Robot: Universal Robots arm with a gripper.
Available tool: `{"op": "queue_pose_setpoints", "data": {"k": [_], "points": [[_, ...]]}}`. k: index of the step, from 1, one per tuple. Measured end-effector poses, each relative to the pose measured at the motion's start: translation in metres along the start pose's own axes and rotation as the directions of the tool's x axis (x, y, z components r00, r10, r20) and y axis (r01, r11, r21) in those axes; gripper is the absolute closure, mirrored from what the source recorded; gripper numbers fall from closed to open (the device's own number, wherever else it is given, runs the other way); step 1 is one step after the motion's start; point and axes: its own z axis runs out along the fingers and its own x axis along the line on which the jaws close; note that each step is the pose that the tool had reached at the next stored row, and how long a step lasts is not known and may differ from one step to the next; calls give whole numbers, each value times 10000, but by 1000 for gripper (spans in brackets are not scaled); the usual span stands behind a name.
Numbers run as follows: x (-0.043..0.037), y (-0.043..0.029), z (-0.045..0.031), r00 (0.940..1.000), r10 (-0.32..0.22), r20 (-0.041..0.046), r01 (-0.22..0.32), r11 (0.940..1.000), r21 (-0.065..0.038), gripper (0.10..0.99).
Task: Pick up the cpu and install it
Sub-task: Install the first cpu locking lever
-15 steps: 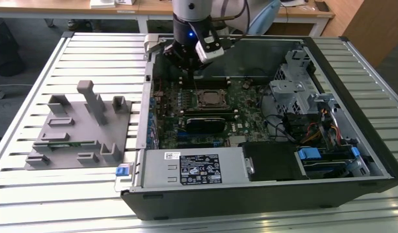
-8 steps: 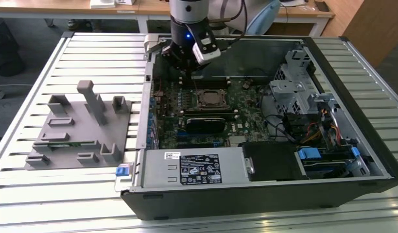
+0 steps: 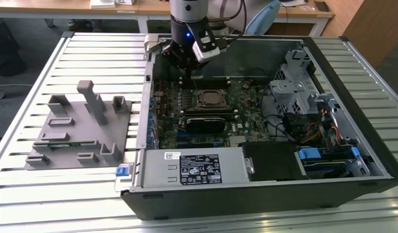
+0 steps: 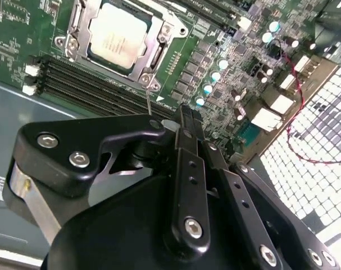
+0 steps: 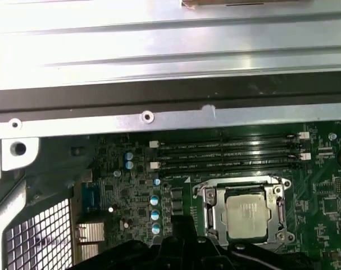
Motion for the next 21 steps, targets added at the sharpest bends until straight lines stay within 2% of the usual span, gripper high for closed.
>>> {"op": "queue_pose_setpoints", "data": {"k": [9, 13, 17, 21], "points": [[31, 133, 53, 10000, -82, -3, 82, 10000, 1, 980], [21, 134, 61, 9998, -188, -1, 188, 9998, -1, 980], [-51, 140, 63, 9997, -247, -2, 247, 9997, -2, 980], [-176, 150, 65, 9996, -275, -3, 275, 9996, -3, 980]]}}
